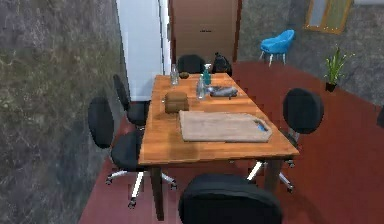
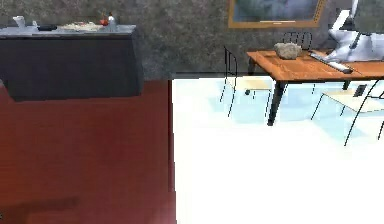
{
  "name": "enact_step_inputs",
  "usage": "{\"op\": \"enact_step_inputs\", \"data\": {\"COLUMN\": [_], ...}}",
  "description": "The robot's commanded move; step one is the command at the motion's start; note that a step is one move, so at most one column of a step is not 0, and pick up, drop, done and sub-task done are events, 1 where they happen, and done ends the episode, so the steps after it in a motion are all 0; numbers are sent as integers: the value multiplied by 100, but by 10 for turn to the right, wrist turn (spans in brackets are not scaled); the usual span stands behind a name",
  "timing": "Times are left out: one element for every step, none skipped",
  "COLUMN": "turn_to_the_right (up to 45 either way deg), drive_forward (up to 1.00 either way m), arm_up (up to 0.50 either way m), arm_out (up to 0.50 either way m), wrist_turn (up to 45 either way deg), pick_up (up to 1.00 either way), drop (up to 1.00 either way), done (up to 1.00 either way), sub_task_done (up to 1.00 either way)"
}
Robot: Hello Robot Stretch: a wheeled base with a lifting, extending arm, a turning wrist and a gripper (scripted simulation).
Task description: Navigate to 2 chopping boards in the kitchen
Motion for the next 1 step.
{"op": "enact_step_inputs", "data": {"turn_to_the_right": [0], "drive_forward": [0], "arm_up": [0], "arm_out": [0], "wrist_turn": [0], "pick_up": [0], "drop": [0], "done": [0], "sub_task_done": [100]}}
